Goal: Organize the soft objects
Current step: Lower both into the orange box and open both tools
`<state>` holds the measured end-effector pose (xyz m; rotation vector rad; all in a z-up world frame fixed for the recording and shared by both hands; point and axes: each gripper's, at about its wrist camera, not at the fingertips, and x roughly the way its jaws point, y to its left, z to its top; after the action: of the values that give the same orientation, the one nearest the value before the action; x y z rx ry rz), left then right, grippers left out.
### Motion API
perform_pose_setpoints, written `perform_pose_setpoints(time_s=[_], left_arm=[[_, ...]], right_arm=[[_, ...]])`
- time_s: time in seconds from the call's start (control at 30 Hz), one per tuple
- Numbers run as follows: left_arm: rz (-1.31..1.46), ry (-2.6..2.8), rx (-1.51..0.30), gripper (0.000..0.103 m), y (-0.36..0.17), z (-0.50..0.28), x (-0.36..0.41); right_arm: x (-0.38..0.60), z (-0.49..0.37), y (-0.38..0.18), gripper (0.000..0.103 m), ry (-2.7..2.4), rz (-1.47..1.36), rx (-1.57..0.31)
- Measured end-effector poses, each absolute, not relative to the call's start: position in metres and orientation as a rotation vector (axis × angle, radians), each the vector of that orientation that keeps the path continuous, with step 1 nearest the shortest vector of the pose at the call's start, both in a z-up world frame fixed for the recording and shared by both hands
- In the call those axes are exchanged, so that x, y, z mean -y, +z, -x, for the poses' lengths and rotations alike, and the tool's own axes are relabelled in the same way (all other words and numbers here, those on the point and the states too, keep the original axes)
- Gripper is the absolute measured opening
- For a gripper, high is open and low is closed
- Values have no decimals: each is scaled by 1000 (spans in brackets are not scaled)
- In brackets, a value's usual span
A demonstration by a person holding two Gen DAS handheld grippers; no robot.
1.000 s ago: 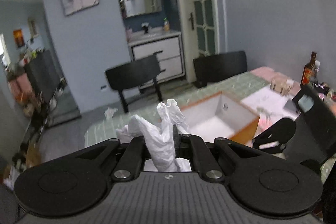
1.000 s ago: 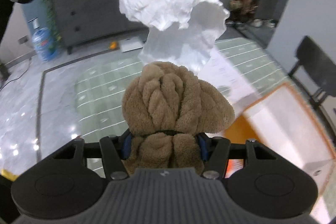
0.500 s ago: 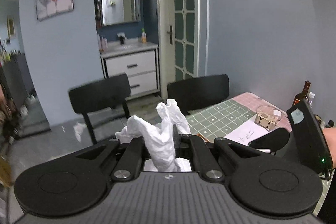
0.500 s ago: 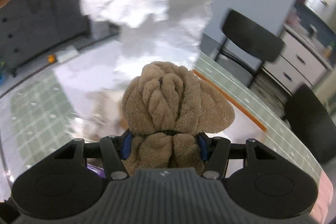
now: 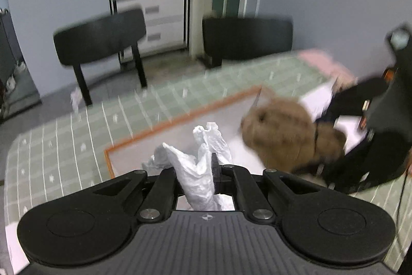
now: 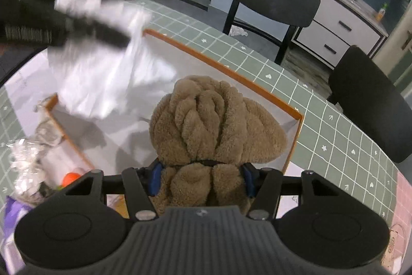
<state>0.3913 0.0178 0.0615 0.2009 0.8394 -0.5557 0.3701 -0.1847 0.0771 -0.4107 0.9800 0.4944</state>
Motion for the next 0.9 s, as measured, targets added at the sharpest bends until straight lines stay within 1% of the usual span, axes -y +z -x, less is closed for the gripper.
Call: perform_pose_setpoints(time_s=[0.23,0.37,0.57,0.67,0.73,0.77,0.8,0.83,0.9], left_arm=[[-345,-506,-985,6,11,-411,-7],[-441,-482,-1033,7,-3,-415,3],[-487,-454,-1069,13,-15,-420,11],[-525,-442,-1084,23,-20,-418,16],[-555,-440,-1087,43,-23,-416,18],[-563,-441,-1084,51,-24,-416,20],[-565,-445,-1078,61,-23,-415,20],[-562,-449,-1069,63,-22,-414,20],[-548,-457,-1053,63,-16,-414,20]], right_arm=[[170,-395,37,58,452,486,-1009],[168,-406,19,58,438,513,-1030],[163,-416,-3,59,410,559,-1056],[162,-419,-12,59,394,590,-1071],[161,-417,-14,62,401,606,-1074],[160,-417,-13,63,406,604,-1078],[160,-417,-13,64,405,598,-1080],[160,-417,-12,65,401,591,-1079],[160,-415,-9,67,392,590,-1074]])
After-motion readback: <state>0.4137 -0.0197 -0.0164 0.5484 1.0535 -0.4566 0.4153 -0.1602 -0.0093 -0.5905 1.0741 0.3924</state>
